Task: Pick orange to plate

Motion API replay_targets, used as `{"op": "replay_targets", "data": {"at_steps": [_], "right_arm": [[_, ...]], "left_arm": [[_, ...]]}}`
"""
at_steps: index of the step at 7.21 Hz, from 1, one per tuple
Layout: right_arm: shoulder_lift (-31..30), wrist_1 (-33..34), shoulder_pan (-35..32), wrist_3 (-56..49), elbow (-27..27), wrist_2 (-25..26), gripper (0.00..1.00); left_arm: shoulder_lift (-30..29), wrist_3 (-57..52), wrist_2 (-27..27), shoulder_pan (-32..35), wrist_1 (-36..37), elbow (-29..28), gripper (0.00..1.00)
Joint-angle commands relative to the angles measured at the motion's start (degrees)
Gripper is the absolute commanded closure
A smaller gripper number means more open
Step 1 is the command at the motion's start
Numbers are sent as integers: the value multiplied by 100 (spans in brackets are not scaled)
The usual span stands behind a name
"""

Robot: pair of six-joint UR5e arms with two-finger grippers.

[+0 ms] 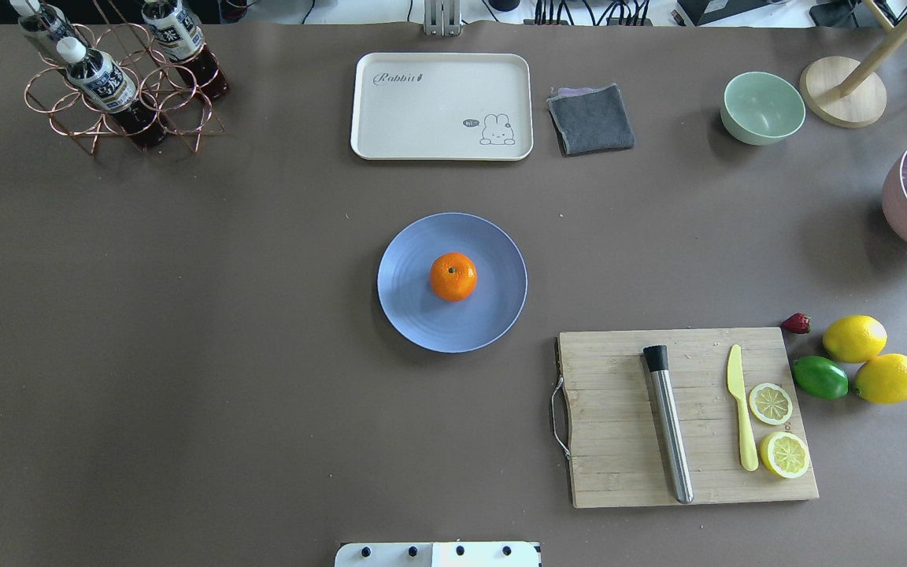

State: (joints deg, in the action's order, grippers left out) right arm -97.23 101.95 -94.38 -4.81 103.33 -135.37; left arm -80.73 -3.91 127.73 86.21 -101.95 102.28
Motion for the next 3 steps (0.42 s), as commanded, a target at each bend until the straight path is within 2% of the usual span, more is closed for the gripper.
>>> {"op": "replay_targets", "data": {"at_steps": [1, 3], "right_arm": [[19, 0, 8, 7, 2, 1, 0], [28, 0, -1, 7, 2, 1, 0]], "left_arm": [[-13, -5, 6, 2, -9, -6, 2], [-31, -5, -3, 2, 0, -6, 2]]}}
